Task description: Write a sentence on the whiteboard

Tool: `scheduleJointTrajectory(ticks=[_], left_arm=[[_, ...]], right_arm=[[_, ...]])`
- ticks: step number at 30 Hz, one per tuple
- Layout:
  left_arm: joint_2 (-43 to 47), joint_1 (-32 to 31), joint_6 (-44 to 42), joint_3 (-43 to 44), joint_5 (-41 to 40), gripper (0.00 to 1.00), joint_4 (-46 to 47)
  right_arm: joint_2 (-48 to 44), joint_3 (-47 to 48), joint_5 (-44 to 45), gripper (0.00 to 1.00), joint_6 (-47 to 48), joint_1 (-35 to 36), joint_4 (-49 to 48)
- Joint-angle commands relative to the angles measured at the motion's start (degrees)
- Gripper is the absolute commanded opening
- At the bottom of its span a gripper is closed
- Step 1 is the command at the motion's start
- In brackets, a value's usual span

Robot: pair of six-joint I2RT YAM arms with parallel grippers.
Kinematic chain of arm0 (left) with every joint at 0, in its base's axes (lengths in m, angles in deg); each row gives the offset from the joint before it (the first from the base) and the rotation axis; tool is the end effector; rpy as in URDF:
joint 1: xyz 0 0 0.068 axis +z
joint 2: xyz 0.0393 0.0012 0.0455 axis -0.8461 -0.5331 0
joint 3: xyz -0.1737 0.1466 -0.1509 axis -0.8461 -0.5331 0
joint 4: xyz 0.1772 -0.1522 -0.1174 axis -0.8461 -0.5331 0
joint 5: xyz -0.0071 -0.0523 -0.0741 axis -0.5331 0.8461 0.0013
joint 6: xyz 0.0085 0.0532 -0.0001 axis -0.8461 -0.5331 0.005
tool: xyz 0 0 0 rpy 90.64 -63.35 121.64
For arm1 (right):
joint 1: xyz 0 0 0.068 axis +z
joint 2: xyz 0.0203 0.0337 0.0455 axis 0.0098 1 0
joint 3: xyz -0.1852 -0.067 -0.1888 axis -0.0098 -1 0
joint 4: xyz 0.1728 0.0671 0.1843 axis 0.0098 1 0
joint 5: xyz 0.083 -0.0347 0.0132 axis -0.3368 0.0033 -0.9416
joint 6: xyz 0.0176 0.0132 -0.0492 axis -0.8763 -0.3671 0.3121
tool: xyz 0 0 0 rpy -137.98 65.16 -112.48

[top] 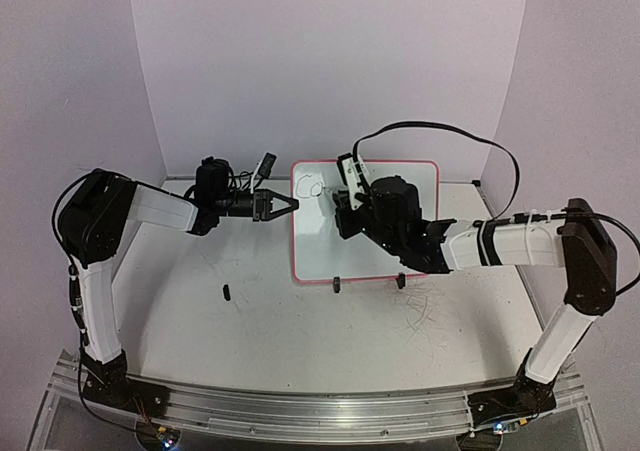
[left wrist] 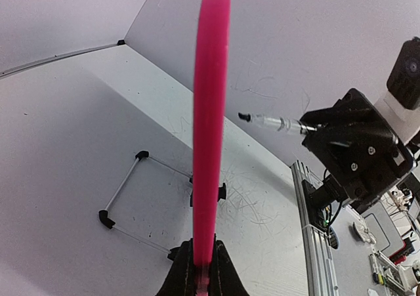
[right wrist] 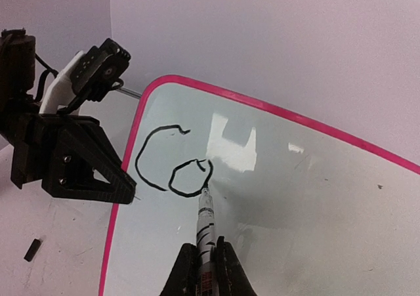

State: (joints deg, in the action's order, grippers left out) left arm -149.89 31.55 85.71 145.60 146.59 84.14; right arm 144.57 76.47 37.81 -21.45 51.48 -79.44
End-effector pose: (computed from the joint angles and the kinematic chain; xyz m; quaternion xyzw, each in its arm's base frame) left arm 0.3792 -0.2201 0.2024 0.3276 0.6642 -0.5653 0.3632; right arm 0.2617 0.3069 0.2677 -0.2625 0.7077 0.1659 0.6346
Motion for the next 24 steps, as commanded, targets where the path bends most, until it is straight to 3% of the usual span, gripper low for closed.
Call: scheduleJointTrajectory(ticks=[1,24], left_arm=[[2.84,-0.84,-0.52,0.14,2.25,0.00,0.74],[2.70,-0.83,-0.64,0.21,2.29,0.00,0.74]], right_arm=[[-1.69,0.47,0.34,0.00,0.02,-1.30,-2.15],[2.31,4.11,0.53,0.00,0.47,-1.29,-2.35]])
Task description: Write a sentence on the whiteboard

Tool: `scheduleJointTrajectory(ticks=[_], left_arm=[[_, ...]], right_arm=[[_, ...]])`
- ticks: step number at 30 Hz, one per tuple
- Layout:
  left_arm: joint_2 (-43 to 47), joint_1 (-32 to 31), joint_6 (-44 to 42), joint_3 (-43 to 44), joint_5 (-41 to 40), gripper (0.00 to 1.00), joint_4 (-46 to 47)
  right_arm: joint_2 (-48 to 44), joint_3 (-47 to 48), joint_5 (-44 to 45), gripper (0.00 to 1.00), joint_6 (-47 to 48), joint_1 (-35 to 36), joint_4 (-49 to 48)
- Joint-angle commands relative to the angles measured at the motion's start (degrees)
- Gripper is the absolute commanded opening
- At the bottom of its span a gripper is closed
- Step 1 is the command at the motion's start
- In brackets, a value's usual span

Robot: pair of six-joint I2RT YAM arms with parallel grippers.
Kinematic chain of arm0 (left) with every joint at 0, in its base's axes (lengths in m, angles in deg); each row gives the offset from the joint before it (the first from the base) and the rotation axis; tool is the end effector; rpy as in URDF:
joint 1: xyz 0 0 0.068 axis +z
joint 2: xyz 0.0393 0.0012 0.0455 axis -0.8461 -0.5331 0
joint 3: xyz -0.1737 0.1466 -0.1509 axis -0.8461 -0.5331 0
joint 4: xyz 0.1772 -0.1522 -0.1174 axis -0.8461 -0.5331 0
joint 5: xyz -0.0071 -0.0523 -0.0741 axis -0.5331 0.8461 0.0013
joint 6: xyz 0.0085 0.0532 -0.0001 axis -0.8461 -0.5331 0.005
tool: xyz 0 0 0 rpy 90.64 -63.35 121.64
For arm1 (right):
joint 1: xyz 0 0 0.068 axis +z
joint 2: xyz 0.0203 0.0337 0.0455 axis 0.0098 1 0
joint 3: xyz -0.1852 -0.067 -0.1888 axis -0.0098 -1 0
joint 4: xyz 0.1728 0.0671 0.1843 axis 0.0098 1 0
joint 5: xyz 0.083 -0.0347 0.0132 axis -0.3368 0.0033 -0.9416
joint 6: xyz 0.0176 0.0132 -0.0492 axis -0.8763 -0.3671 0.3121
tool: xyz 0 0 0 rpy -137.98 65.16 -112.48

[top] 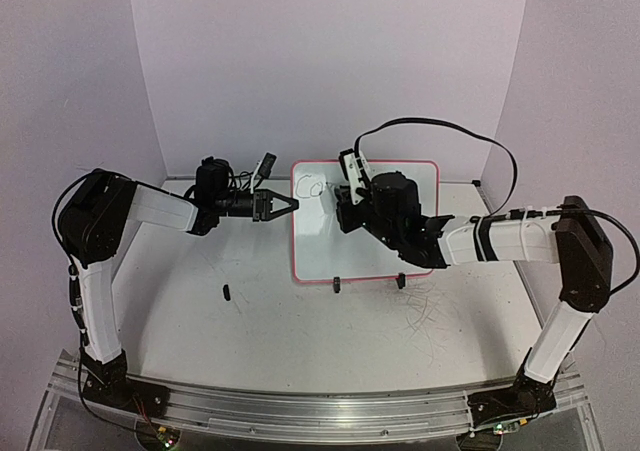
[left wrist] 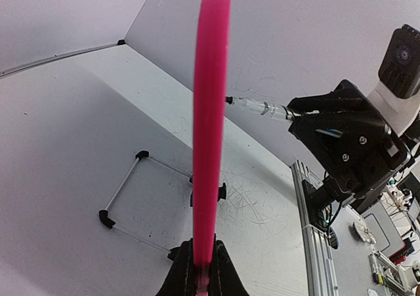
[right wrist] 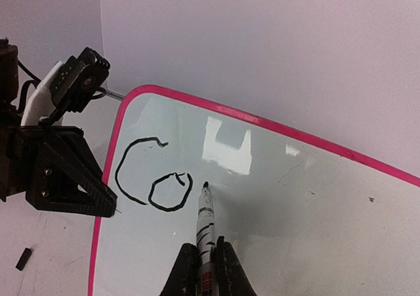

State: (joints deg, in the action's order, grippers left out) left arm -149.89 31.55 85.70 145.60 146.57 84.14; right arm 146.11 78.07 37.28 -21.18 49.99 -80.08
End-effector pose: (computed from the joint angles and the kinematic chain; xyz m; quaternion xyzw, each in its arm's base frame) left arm 0.3793 -0.2201 0.2024 0.3276 0.6642 -0.5652 0.3634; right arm 0.2742 0.3058 0.2680 -0.2556 0.7063 0.1618 0.6401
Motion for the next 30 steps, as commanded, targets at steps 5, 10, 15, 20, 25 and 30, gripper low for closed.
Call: scheduleJointTrajectory(ticks=[5,10,15,20,25,30], left_arm=[[2.65,-0.84,-0.63,0.20,2.30,0.00,0.76],[2.78,-0.83,-0.63,0.21,2.30,0.00,0.73],[2.78,-0.83,-0.63,0.23,2.29,0.00,0.72],[2.78,-0.83,-0.57,0.21,2.29,0.00,0.66],[2.84,-0.84,-0.62,0.23,2.33,0.00,0.72],[2.96,-0.84,-0.62,0.22,2.29,0.00,0.70]], right_arm=[[0.84,2.64,1.59,0.00,0.27,0.20,-1.80],[1.24,2.43,2.34,0.00,0.15,0.17,-1.64],[0.86,1.29,2.38,0.00,-0.53,0.30,-0.95],[0.40,0.21,2.00,0.00,-1.00,0.36,-0.88],[0.28,-0.30,1.86,0.00,-1.41,0.59,-0.80],[-0.15,-1.11,1.85,0.00,-1.79,0.82,-0.67]])
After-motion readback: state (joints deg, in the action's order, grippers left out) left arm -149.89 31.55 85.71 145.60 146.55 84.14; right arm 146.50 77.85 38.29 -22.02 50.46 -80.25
